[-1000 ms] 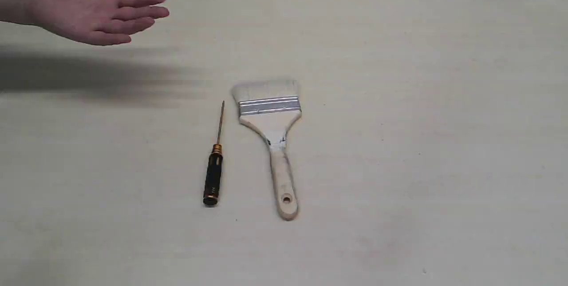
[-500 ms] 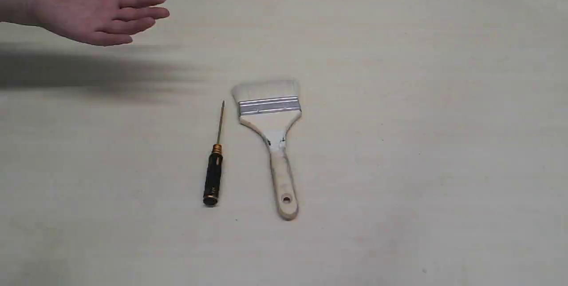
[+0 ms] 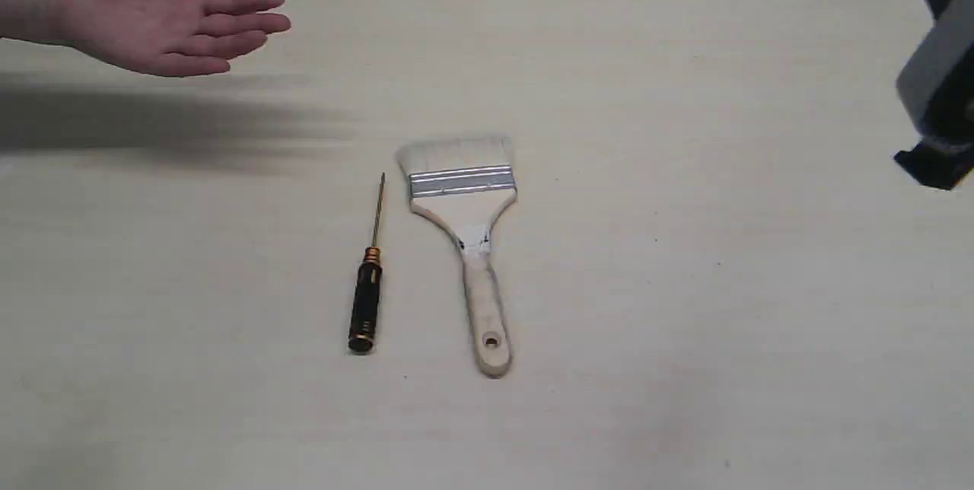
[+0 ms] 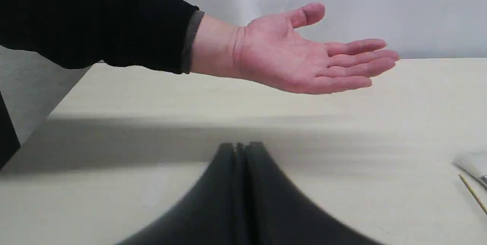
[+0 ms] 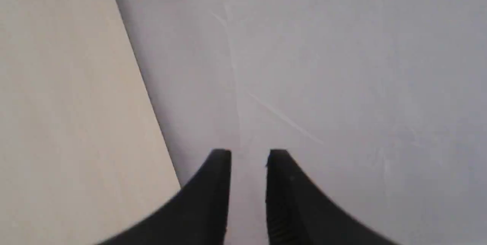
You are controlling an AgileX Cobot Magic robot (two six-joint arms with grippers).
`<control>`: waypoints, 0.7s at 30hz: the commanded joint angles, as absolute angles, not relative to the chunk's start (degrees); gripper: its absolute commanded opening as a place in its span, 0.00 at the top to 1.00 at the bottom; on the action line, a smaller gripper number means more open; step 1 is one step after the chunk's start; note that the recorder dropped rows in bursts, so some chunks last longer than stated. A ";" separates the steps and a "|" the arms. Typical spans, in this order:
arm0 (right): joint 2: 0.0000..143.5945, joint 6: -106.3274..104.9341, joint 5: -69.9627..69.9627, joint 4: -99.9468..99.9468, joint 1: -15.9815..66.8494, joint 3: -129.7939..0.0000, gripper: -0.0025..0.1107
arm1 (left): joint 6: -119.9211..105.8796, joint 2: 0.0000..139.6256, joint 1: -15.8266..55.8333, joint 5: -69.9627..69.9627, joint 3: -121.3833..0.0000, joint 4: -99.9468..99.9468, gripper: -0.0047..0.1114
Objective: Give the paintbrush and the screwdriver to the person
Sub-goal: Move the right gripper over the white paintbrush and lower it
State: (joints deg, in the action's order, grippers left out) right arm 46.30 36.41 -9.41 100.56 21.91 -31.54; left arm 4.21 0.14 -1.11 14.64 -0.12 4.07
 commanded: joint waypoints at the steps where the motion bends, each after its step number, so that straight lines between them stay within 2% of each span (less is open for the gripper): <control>1: 49.21 67.45 -20.19 99.95 30.62 -35.97 0.79 | 4.32 0.00 -0.64 14.32 0.00 3.83 0.96; 3: 51.87 85.56 -25.86 99.81 34.54 -38.74 0.74 | 4.32 0.00 -0.64 14.32 0.00 3.83 0.96; 4: 52.94 87.57 -24.83 99.81 35.89 -39.81 0.72 | 4.32 0.00 -0.64 14.32 0.00 3.83 0.96; 9: 62.64 86.72 -8.35 92.15 42.89 -46.79 0.53 | 4.32 0.00 -0.64 14.21 0.00 4.04 0.96; 16: 82.82 83.09 -22.30 86.41 50.72 -55.02 0.53 | 4.32 0.00 -0.64 14.21 0.00 4.04 0.96; 18: 89.12 81.31 -27.38 79.82 50.74 -58.01 0.53 | 4.32 0.00 -0.64 14.21 0.00 4.04 0.96; 21: 95.83 67.35 -33.80 62.90 50.51 -62.70 0.53 | 4.32 0.00 -0.64 14.21 0.00 4.04 0.96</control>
